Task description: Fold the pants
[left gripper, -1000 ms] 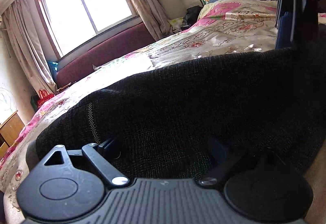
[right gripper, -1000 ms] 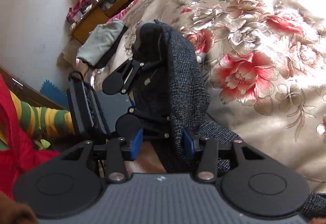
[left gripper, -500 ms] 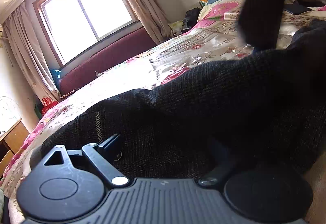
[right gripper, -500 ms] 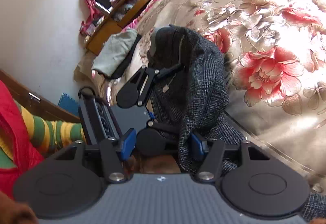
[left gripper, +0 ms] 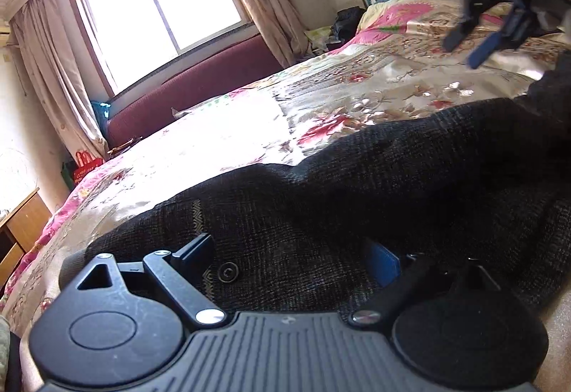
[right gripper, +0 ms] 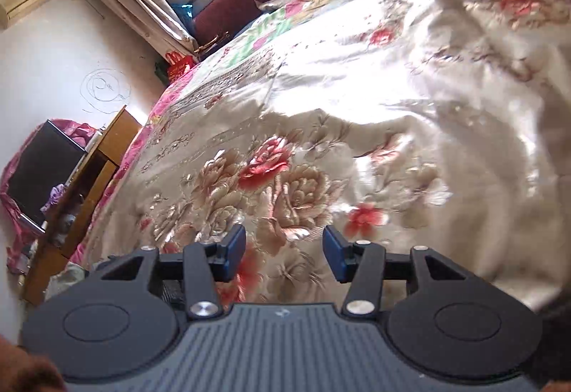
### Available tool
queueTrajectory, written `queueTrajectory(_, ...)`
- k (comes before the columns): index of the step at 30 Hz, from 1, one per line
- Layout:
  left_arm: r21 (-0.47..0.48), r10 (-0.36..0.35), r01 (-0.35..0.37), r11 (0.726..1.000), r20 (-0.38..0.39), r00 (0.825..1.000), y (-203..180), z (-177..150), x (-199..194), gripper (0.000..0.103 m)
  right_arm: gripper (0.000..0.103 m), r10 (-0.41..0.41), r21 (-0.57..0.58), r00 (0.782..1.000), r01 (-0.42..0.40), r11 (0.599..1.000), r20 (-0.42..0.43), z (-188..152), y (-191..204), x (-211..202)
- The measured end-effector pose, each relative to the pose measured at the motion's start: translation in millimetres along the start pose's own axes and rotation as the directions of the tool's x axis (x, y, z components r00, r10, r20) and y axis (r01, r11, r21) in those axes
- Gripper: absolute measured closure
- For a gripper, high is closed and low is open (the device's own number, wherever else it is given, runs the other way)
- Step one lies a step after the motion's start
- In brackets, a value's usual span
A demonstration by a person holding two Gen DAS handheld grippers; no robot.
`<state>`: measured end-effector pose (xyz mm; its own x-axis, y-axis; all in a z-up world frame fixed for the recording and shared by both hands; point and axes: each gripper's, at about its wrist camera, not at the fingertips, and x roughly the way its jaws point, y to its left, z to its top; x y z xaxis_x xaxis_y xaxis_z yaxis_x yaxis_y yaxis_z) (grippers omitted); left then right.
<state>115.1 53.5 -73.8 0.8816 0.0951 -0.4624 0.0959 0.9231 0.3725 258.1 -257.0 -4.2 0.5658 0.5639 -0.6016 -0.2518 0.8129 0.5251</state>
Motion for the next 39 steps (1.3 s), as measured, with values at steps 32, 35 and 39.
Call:
queueTrajectory(32, 0.264, 0.011, 0.011, 0.964, -0.079, 0.997, -64.1, 32.0, -3.4, 0.001, 0.059, -0.231, 0.671, 0.853, -0.174, 0.721, 0.469, -100.8, -223.6, -133.5)
queueTrajectory(35, 0.273, 0.018, 0.005, 0.962, -0.082, 0.996, -65.9, 33.1, -6.3, 0.001, 0.089, -0.241, 0.664, 0.892, -0.085, 0.743, 0.383, -101.9, -211.8, -113.8)
queueTrajectory(39, 0.302, 0.003, 0.019, 0.953, -0.072, 0.997, -70.2, 42.3, -14.0, 0.001, 0.098, -0.221, 0.711, 0.862, -0.204, 0.673, 0.457, -88.3, -227.6, -127.6)
